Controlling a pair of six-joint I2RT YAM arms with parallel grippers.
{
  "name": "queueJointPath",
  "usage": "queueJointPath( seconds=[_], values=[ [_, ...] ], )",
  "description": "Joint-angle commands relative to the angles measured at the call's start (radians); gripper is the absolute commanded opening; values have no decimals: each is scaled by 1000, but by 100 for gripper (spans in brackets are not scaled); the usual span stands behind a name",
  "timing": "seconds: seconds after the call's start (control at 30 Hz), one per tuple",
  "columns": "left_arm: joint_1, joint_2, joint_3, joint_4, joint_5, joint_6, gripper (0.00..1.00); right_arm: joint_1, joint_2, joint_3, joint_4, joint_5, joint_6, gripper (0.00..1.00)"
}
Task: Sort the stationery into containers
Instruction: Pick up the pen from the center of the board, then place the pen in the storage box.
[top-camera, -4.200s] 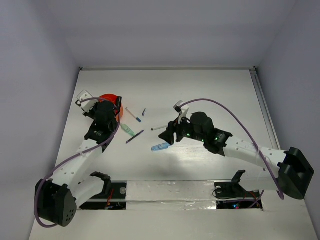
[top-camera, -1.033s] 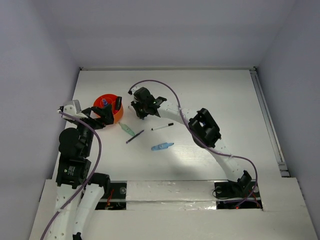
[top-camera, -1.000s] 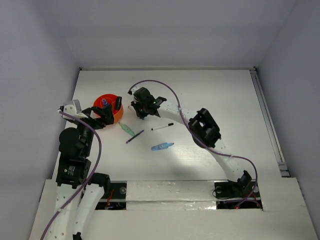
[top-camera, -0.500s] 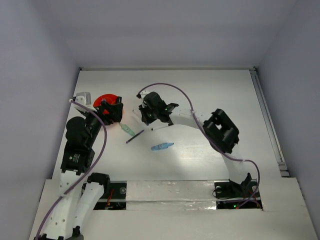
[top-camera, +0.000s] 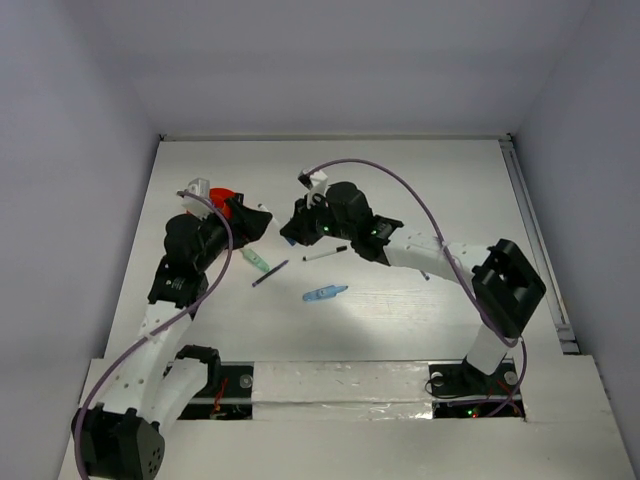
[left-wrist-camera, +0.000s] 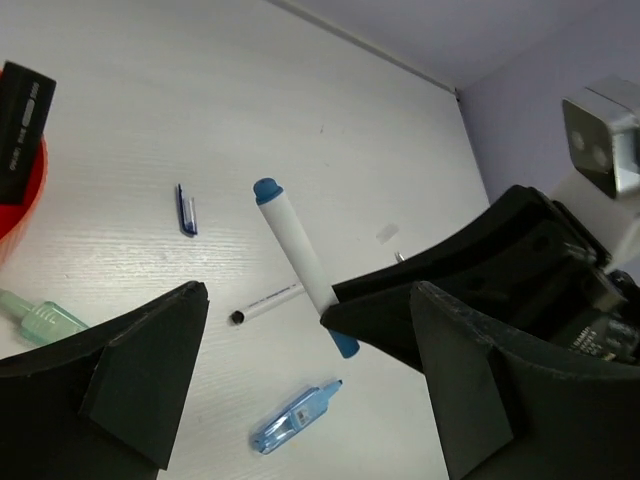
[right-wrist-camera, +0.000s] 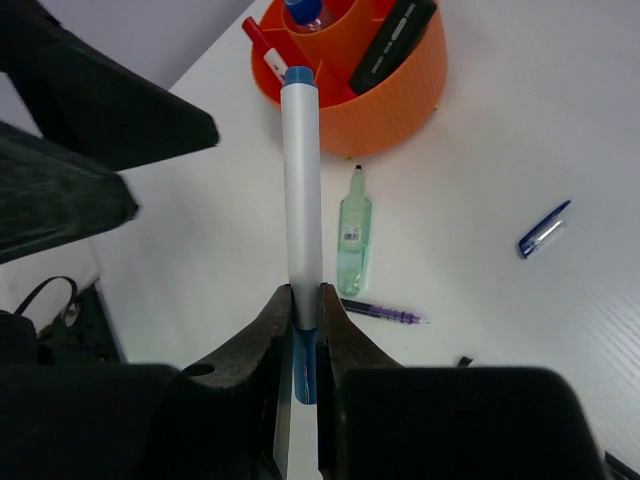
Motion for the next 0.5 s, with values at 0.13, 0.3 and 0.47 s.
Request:
queueJointPath(
  seconds=[0.13,0.3,0.47],
  values=[
    [-25,87,-8,177,11,-72,72,7,-70,-60,123,-83,50,0],
    [-72,157,7,192,-44,-62,62,7,-87,-74,132,-99,61,0],
    [-128,202,21,202,-104,-52,53,16,-99,-85,138,-108,62,0]
  ],
)
